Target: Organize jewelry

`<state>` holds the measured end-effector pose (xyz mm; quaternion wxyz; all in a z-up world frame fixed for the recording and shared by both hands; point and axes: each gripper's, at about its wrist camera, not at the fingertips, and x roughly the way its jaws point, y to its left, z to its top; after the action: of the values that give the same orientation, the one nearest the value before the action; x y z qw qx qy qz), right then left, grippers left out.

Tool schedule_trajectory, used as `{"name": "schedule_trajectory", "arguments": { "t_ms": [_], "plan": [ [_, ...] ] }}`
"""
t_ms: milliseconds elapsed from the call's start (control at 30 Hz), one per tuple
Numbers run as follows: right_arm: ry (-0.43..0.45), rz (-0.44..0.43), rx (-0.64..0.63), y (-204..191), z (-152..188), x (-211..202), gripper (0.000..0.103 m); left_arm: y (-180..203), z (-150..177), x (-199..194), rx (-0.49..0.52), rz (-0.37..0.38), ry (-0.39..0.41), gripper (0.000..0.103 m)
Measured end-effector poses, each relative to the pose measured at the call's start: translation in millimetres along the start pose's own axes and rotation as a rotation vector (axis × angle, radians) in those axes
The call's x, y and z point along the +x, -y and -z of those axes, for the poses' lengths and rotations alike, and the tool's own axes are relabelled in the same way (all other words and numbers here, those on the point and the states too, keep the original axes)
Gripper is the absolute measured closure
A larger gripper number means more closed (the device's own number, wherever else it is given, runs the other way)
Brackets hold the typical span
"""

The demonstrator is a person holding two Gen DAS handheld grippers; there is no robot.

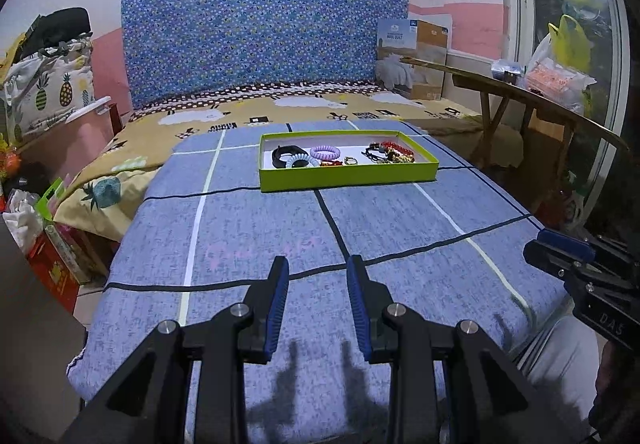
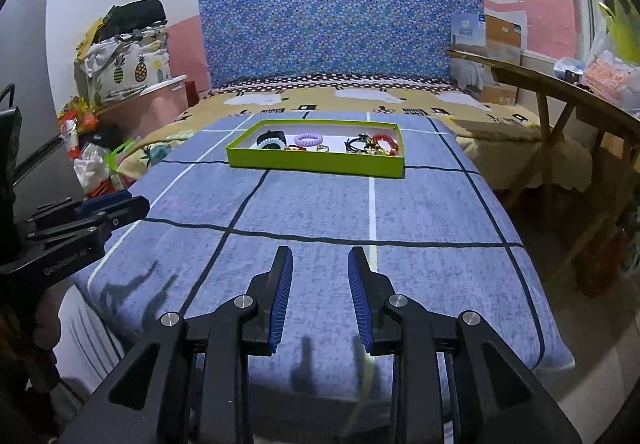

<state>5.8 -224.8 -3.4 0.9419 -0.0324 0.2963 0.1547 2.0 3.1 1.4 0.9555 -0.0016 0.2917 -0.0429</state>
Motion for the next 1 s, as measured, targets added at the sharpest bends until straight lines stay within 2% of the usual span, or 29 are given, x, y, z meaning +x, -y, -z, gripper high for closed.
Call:
{"name": "schedule_trajectory", "arguments": {
  "t_ms": [1000],
  "plan": [
    [0.003,0.002,-0.003,-3.5,0.7,-4.4,0.073,1.8,6.2,-9.6,0.013,-0.018,0.015,0.072]
  ]
}}
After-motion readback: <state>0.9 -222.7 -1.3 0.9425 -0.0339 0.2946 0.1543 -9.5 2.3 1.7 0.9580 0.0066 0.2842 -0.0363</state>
